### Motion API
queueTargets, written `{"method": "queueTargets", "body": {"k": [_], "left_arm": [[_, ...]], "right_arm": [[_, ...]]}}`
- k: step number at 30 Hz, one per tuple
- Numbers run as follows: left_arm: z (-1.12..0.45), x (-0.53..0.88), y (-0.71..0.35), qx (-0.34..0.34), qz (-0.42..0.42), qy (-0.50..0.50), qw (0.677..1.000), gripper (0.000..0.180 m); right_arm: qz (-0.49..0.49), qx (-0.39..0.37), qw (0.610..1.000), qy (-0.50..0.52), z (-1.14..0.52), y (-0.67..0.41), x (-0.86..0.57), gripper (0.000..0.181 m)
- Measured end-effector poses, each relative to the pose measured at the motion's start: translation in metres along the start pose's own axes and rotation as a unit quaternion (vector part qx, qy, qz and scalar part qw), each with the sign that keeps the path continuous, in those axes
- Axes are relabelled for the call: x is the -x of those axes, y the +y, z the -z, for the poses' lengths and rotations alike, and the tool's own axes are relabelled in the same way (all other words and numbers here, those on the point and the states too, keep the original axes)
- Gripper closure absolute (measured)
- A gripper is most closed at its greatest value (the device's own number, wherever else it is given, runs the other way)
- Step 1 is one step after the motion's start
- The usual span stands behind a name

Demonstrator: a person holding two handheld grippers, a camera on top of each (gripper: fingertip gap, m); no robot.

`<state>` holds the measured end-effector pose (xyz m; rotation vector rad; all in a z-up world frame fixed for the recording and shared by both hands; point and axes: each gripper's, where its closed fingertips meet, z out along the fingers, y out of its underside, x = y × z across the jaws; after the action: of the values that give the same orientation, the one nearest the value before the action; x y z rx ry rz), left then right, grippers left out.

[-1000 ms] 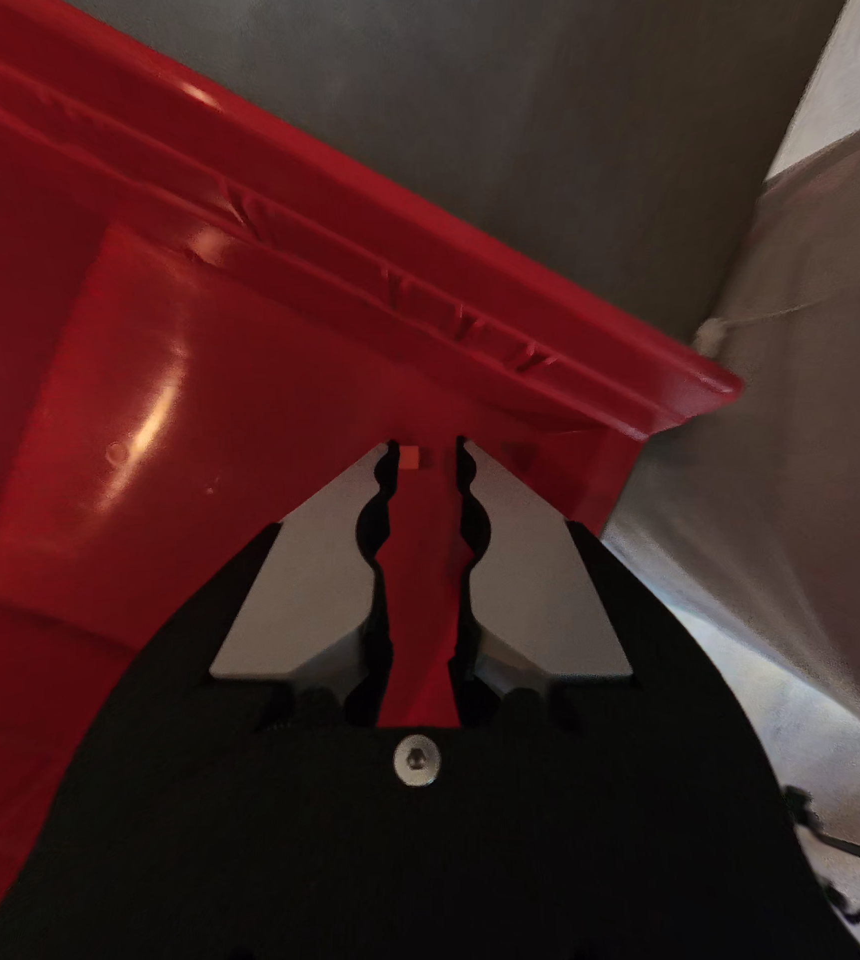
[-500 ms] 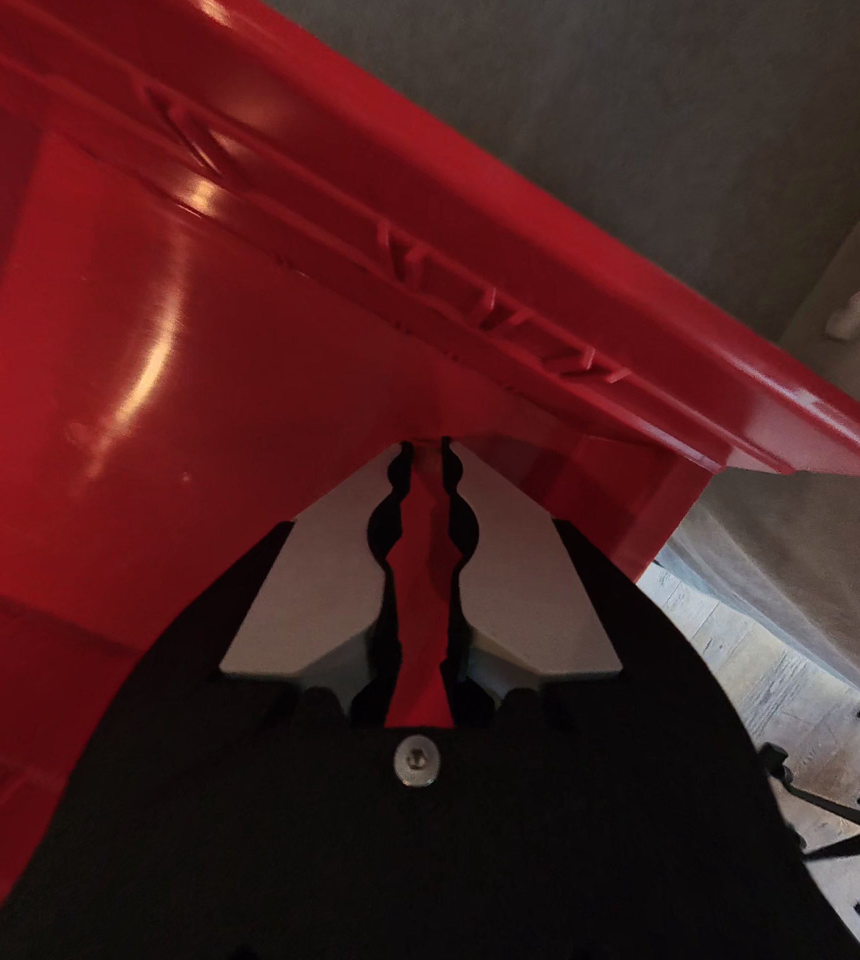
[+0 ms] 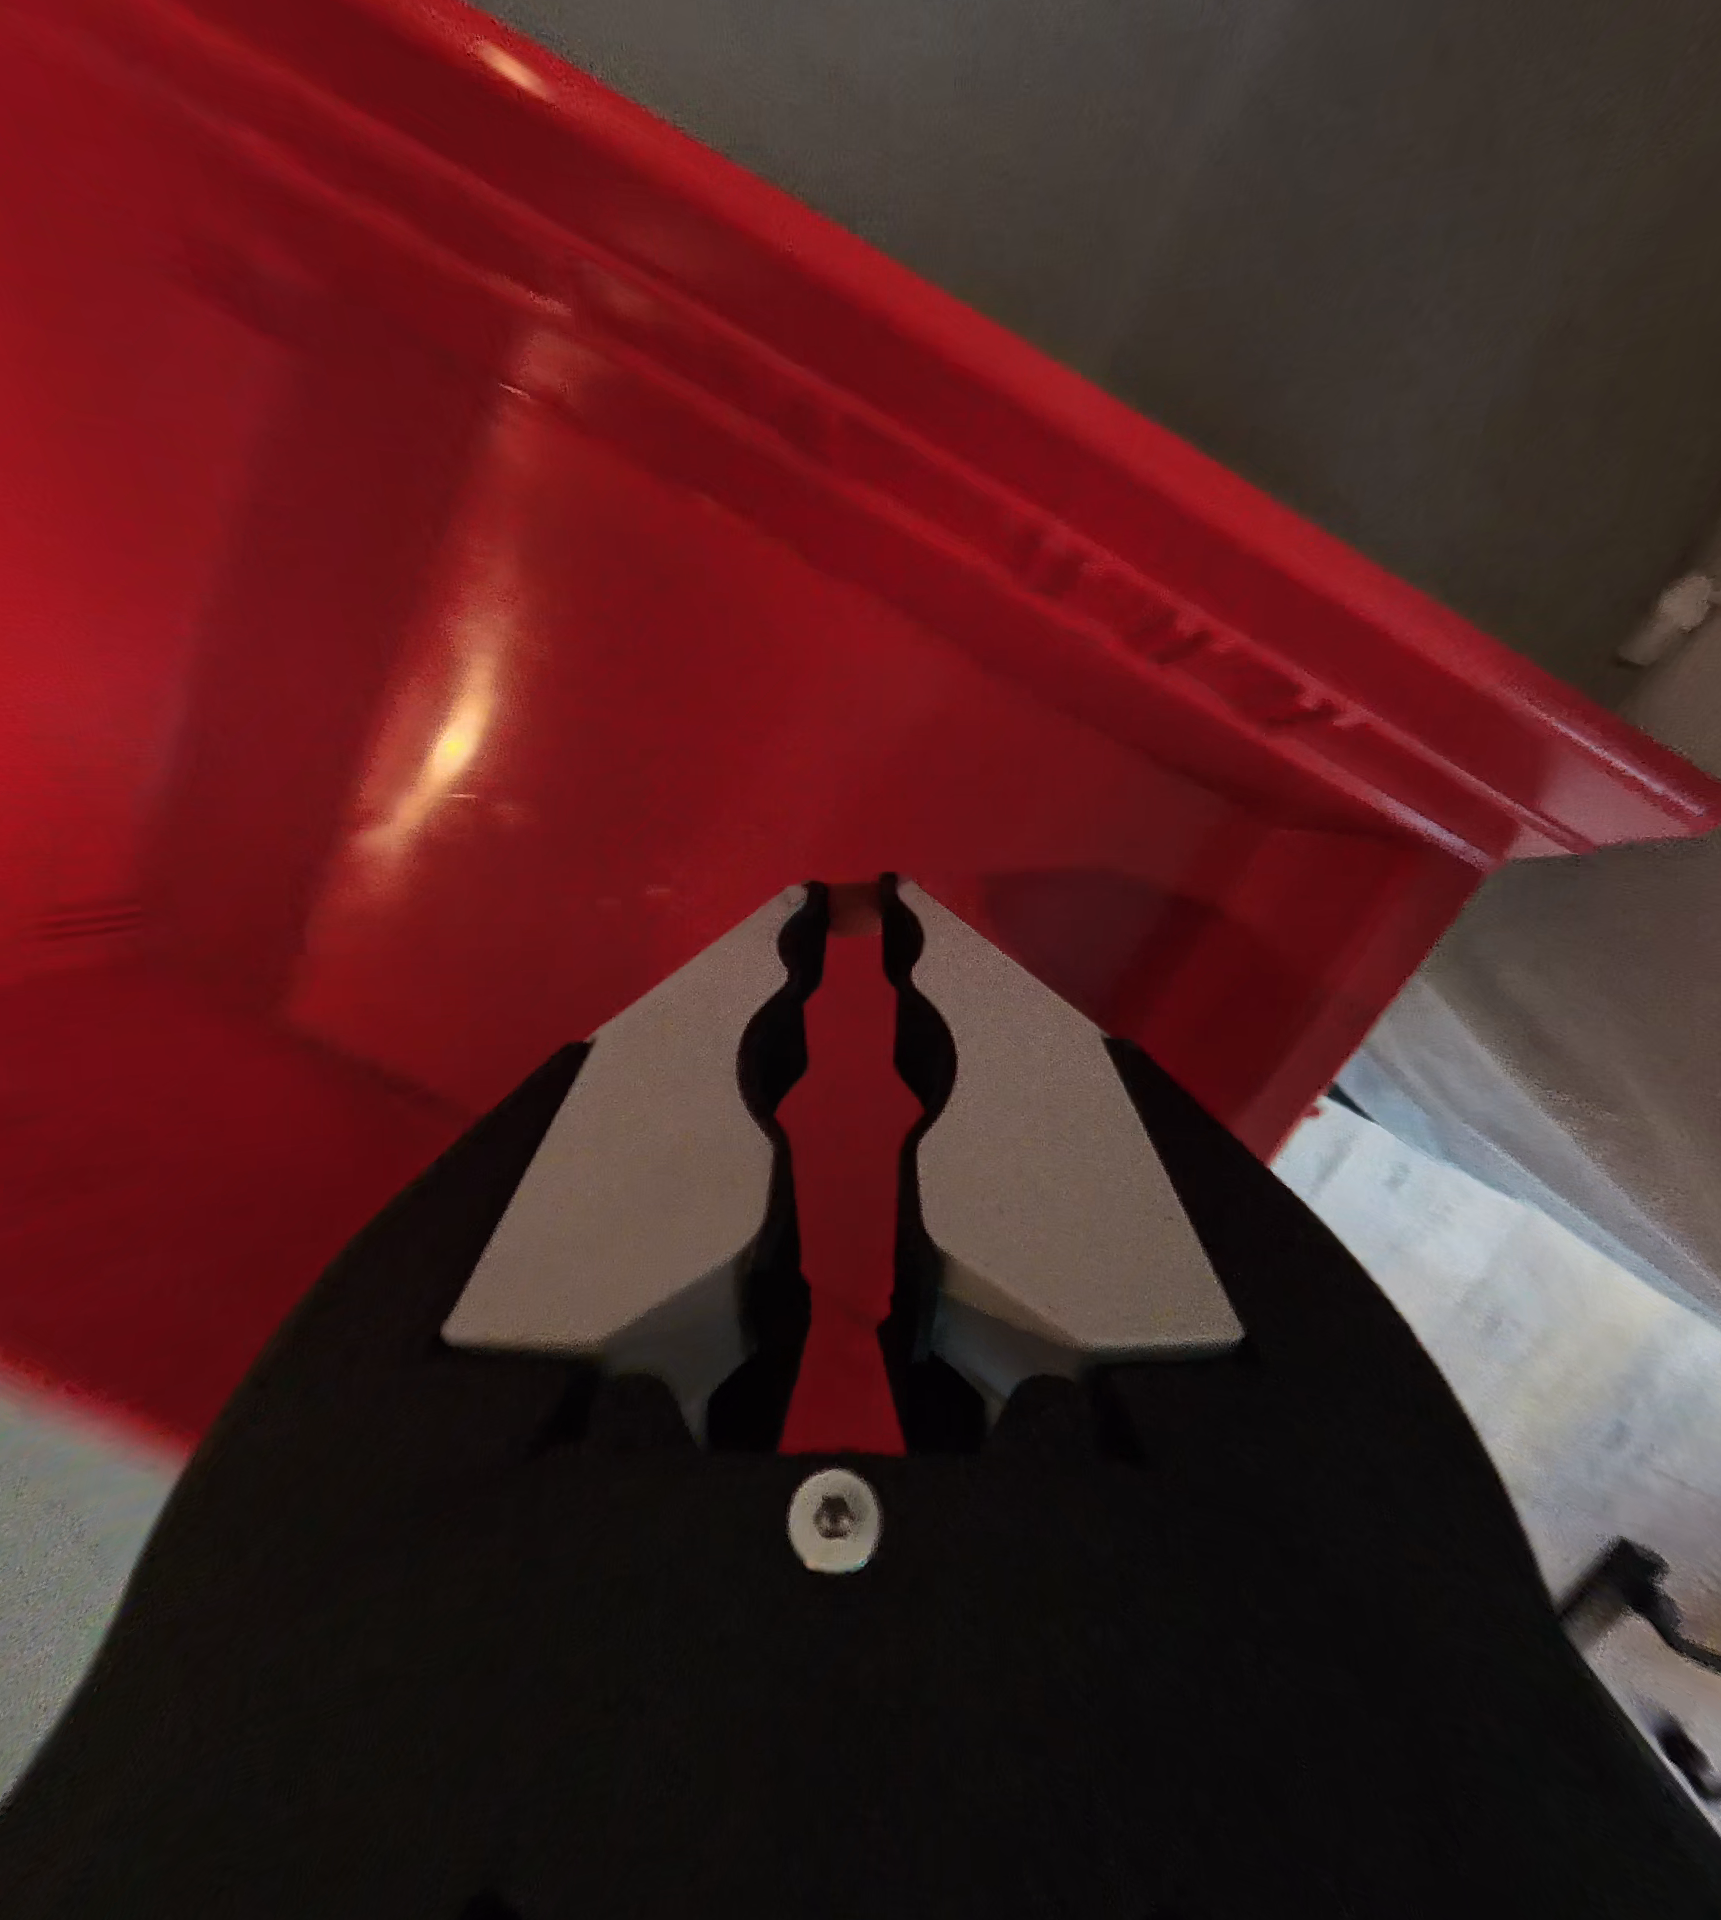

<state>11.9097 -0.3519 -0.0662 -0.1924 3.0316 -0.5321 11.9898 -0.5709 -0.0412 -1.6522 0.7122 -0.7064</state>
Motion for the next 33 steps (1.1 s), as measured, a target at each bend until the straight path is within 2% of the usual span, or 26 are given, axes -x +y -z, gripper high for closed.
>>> {"method": "queueTargets", "body": {"k": [4, 13, 19, 26, 33], "left_arm": [[0.074, 0.072, -0.049, -0.054, 0.014, -0.035, 0.998, 0.171], [0.128, 0.239, -0.168, -0.071, 0.047, -0.063, 0.994, 0.172], [0.086, 0.303, -0.202, -0.034, 0.091, -0.045, 0.994, 0.172], [0.038, 0.334, -0.184, 0.051, 0.138, -0.035, 0.988, 0.171], [0.030, 0.339, -0.179, 0.068, 0.141, -0.028, 0.987, 0.171]], "right_arm": [[-0.002, 0.001, 1.000, -0.002, -0.001, 0.000, 0.000, 0.170], [0.003, 0.007, 1.000, -0.006, -0.004, 0.002, 0.001, 0.170], [0.000, 0.008, 1.000, -0.013, -0.004, 0.002, 0.002, 0.170], [-0.015, 0.002, 1.000, -0.017, -0.003, 0.001, 0.000, 0.171], [-0.020, 0.002, 1.000, -0.019, -0.004, 0.001, 0.000, 0.170]]}}
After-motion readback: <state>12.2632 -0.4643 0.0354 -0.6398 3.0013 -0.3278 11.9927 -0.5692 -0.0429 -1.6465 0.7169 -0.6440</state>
